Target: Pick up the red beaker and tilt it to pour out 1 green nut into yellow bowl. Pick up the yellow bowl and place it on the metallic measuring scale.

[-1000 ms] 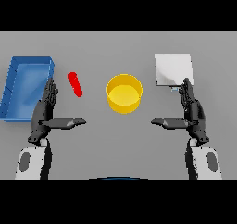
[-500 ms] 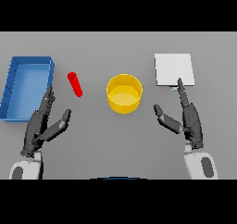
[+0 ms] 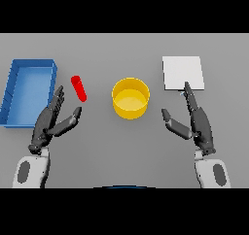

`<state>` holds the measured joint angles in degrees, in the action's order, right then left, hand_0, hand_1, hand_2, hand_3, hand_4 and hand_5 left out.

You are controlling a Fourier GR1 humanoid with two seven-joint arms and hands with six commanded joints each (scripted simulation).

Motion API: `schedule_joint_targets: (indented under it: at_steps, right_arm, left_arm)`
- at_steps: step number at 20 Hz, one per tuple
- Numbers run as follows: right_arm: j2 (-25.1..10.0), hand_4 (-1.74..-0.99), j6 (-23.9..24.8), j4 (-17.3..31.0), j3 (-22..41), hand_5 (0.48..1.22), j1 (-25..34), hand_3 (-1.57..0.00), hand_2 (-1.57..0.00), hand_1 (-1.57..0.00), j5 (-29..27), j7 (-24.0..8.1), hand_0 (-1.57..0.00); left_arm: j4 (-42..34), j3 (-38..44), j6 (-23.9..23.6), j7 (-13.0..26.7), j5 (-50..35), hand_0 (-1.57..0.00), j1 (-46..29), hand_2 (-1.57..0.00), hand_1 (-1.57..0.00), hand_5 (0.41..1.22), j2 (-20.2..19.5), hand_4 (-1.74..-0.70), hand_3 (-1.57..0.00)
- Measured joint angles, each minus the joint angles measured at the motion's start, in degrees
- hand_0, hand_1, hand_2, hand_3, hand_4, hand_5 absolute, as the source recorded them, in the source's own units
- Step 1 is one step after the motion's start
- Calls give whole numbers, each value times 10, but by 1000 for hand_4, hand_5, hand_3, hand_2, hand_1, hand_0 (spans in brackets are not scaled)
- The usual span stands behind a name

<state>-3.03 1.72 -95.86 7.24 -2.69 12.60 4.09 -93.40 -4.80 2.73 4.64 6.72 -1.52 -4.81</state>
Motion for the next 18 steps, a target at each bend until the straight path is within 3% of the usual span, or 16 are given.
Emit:
schedule_joint_targets:
  at_steps: [2,5,11,18]
  right_arm:
    - [-3,-1219,-5,-5,-1,626,-8,1,1,1,-5,12,1]
    - [-2,-1229,-6,5,-6,626,3,1,1,1,-11,6,1]
    - [-2,-1229,-10,-4,-1,628,-11,1,1,1,-8,14,1]
    - [-5,-1240,-9,-15,-7,639,-12,1,1,1,-16,5,1]
  left_arm:
    - [54,14,-2,-10,-1,1,41,1,1,648,0,-1178,1]
    - [131,31,0,-20,3,1,100,1,1,637,-8,-1178,1]
    - [230,39,1,-68,13,1,179,1,1,654,-2,-1201,1]
    - [316,48,-27,-64,38,1,248,1,1,673,4,-1207,1]
